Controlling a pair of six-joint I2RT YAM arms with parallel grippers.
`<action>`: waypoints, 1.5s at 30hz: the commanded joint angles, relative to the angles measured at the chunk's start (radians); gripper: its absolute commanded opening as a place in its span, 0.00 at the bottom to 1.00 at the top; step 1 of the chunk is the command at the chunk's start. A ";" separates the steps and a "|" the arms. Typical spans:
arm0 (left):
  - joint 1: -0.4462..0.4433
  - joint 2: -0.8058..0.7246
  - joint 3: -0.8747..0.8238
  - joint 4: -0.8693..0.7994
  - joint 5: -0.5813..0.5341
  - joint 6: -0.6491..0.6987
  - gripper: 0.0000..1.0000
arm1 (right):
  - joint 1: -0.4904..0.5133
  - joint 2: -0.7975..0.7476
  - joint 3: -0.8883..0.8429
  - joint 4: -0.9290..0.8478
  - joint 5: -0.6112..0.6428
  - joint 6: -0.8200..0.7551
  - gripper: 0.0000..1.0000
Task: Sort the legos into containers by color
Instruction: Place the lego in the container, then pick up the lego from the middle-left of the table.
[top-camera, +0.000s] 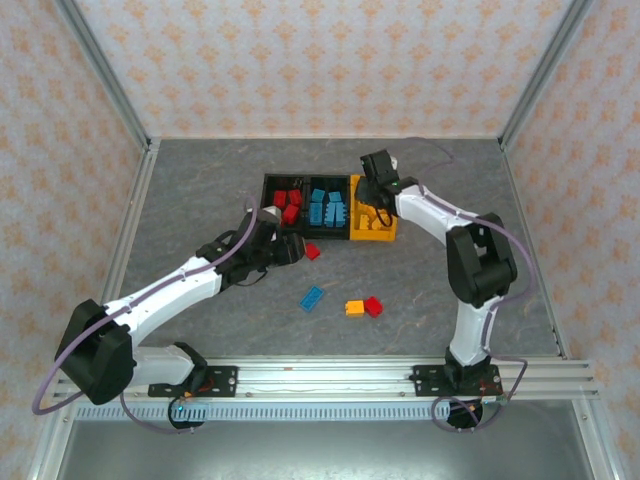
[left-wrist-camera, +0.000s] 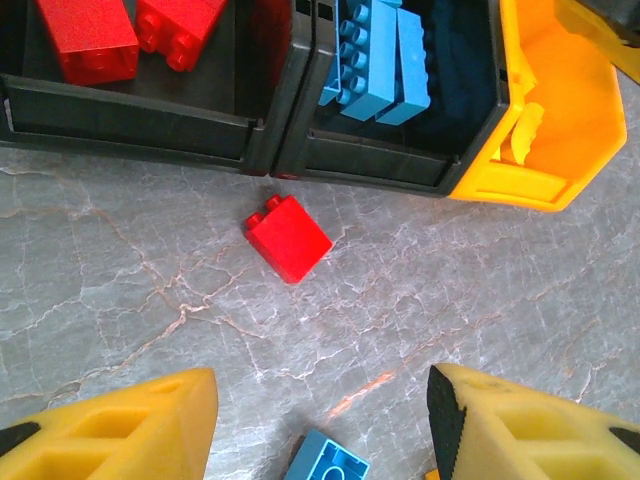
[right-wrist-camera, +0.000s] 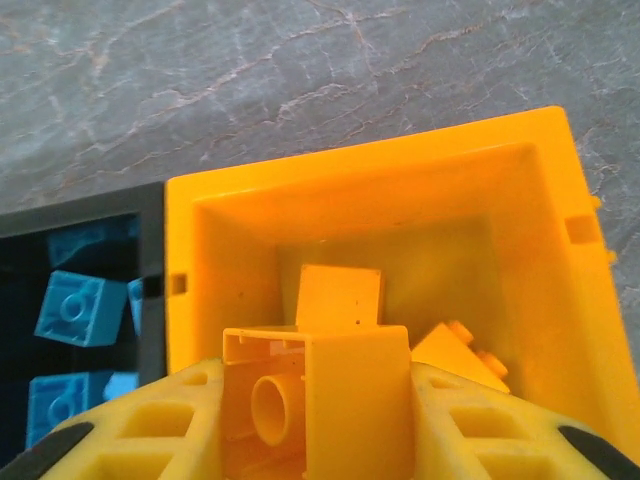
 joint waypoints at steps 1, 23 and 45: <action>-0.006 -0.002 -0.018 0.005 0.001 -0.012 0.59 | -0.004 0.044 0.065 -0.050 0.019 0.035 0.41; -0.009 0.026 0.005 0.015 0.024 0.003 0.59 | 0.000 -0.187 -0.012 -0.034 -0.021 0.065 0.62; -0.177 0.245 0.094 -0.173 0.018 0.200 0.67 | 0.115 -0.886 -0.653 -0.037 -0.388 0.015 0.68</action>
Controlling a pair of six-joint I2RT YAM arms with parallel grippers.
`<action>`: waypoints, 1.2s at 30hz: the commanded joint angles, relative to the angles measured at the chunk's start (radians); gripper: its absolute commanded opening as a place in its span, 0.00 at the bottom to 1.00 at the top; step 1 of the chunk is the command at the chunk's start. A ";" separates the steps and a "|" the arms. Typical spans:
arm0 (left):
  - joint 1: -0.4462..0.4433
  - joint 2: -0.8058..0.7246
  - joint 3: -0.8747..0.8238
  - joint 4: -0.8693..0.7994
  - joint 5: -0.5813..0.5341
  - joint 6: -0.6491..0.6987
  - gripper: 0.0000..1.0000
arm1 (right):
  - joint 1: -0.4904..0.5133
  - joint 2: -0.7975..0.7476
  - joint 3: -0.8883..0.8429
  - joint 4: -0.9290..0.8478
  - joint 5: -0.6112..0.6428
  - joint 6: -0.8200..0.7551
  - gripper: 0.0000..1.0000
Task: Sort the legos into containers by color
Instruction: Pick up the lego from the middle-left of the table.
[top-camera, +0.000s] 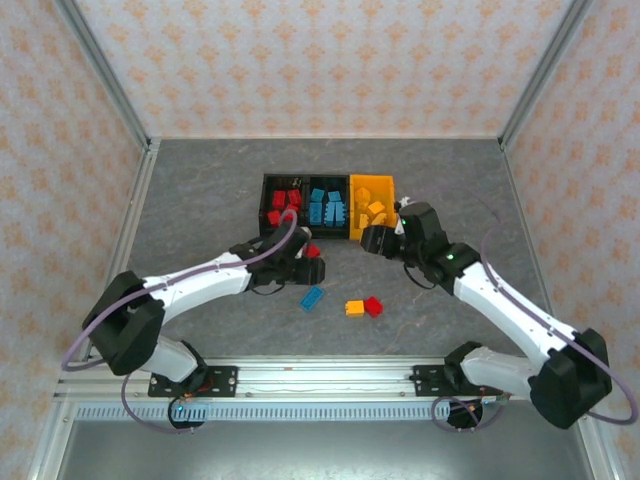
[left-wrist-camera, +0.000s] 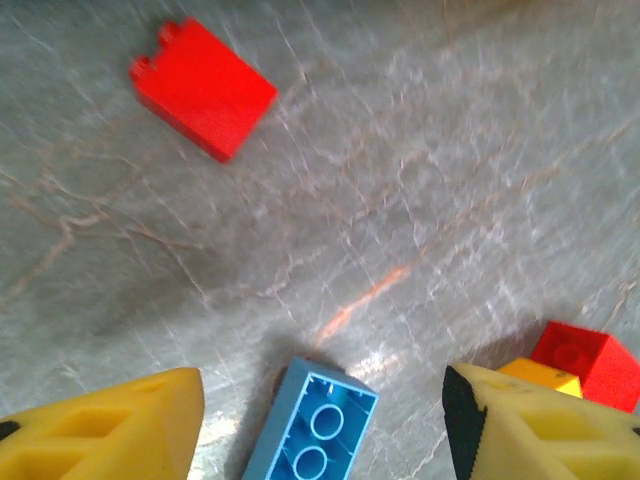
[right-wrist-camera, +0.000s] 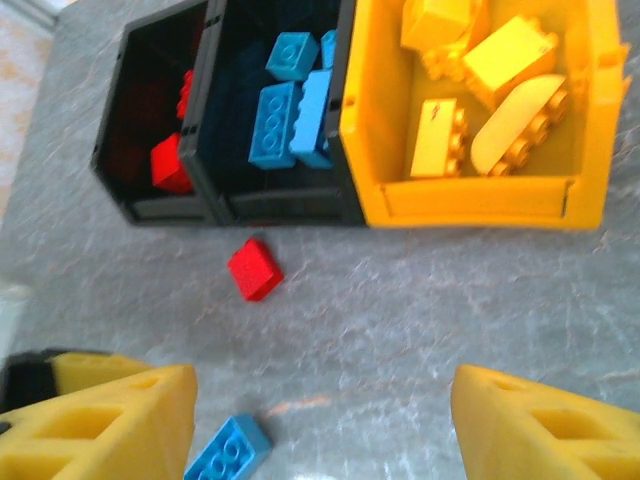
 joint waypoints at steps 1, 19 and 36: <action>-0.038 0.054 0.042 -0.136 -0.043 0.111 0.68 | 0.009 -0.055 -0.046 0.008 -0.145 -0.026 0.68; -0.120 0.195 0.110 -0.174 -0.147 0.131 0.34 | 0.012 -0.112 -0.143 0.067 -0.198 0.000 0.68; 0.022 0.168 0.374 -0.175 -0.143 0.147 0.26 | 0.013 -0.158 -0.201 0.161 -0.119 0.091 0.67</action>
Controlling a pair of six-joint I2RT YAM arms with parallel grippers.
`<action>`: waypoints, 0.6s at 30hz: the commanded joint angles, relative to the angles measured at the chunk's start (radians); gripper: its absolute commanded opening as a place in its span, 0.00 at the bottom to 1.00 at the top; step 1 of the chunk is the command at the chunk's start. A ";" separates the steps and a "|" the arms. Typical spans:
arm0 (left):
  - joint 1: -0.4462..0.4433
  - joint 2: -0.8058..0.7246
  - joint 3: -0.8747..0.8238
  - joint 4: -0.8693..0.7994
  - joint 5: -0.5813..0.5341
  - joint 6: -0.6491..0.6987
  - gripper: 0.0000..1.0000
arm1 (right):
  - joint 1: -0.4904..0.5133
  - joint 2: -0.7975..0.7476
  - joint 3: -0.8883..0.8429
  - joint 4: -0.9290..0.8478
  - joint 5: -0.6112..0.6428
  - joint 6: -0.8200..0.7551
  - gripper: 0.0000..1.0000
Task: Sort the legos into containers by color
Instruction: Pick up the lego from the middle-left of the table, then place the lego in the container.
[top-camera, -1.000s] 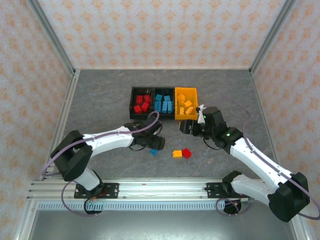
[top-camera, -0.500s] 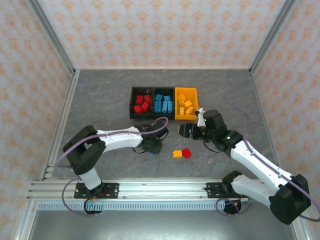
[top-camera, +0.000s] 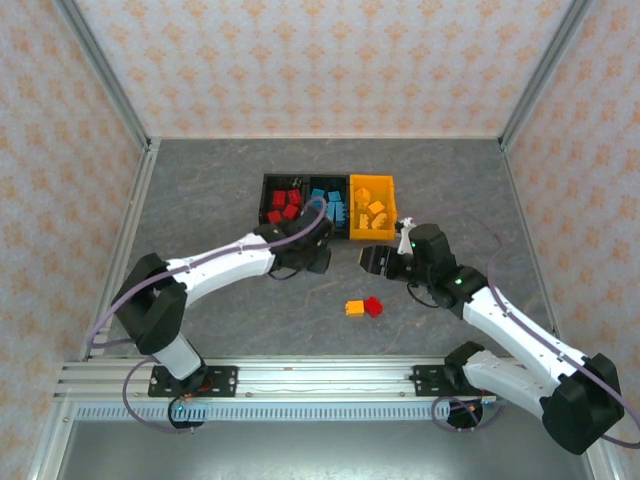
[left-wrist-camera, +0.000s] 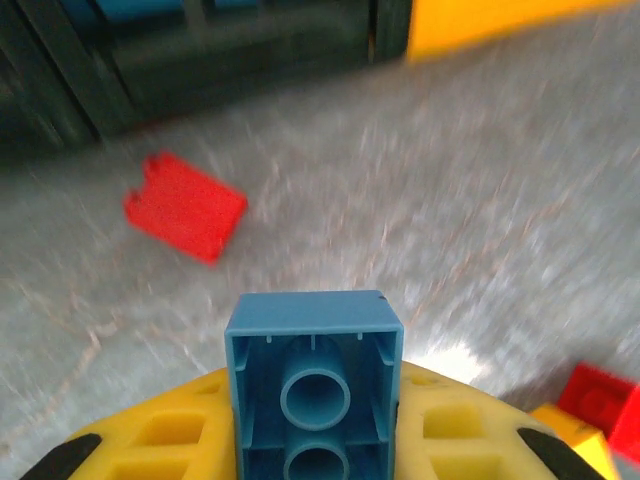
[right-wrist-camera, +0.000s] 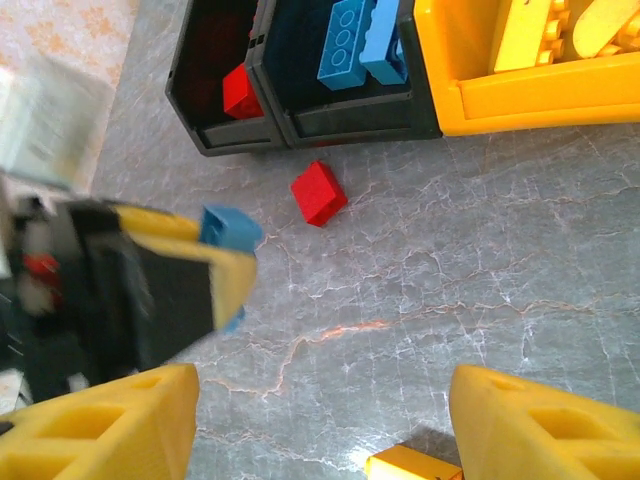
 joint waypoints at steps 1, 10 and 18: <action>0.047 0.033 0.107 -0.013 -0.016 0.021 0.26 | 0.004 -0.028 -0.026 0.056 0.026 0.032 0.67; 0.113 0.211 0.406 -0.087 -0.048 0.049 0.26 | 0.004 -0.070 -0.061 0.084 0.038 0.070 0.67; 0.151 0.396 0.637 -0.122 -0.051 0.034 0.26 | 0.004 -0.087 -0.082 0.103 0.045 0.094 0.66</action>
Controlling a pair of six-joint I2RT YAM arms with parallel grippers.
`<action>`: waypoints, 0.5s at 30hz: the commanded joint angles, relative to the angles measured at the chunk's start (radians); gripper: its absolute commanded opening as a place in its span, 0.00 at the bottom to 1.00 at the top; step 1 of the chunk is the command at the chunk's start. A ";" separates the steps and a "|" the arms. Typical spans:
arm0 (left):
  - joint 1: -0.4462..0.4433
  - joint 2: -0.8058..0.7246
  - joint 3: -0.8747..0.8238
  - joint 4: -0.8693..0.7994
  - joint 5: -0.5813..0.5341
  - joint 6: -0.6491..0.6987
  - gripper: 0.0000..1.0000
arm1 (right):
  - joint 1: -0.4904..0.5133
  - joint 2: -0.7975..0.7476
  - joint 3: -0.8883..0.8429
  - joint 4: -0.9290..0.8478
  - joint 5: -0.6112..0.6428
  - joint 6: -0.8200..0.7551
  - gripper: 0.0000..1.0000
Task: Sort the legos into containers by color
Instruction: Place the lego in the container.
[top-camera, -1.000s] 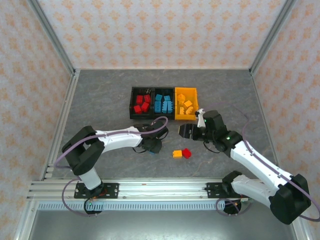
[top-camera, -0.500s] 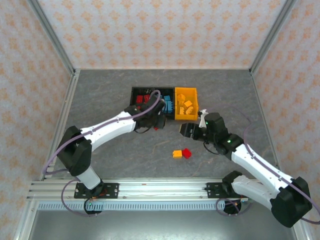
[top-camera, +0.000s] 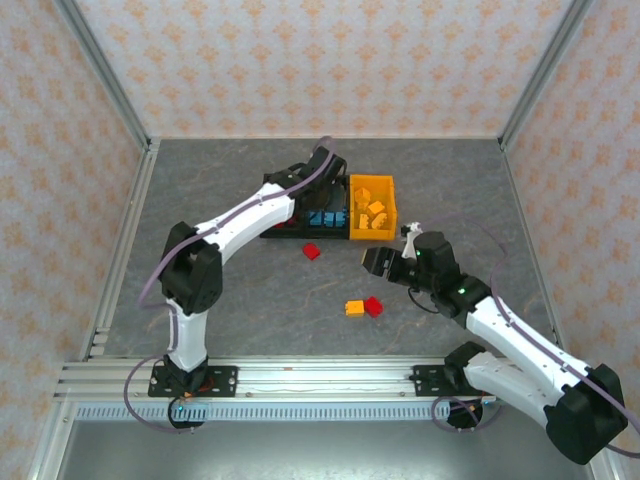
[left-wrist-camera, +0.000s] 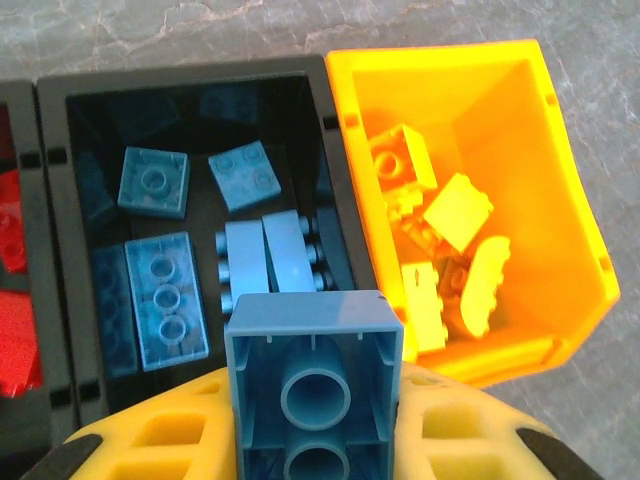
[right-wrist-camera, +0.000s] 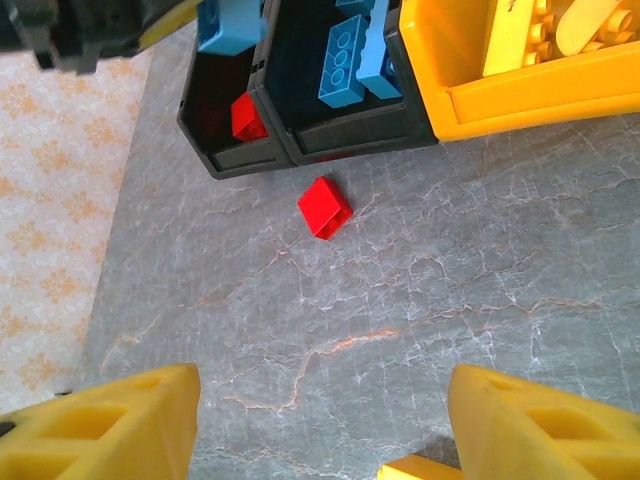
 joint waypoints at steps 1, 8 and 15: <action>0.022 0.063 0.106 -0.055 -0.032 0.007 0.26 | 0.004 -0.019 -0.007 0.032 0.029 0.018 0.66; 0.036 0.222 0.276 -0.061 -0.108 0.008 0.26 | 0.004 -0.020 -0.005 0.025 0.040 0.022 0.66; 0.047 0.374 0.440 -0.061 -0.162 0.010 0.29 | 0.004 -0.020 0.002 0.014 0.057 0.021 0.66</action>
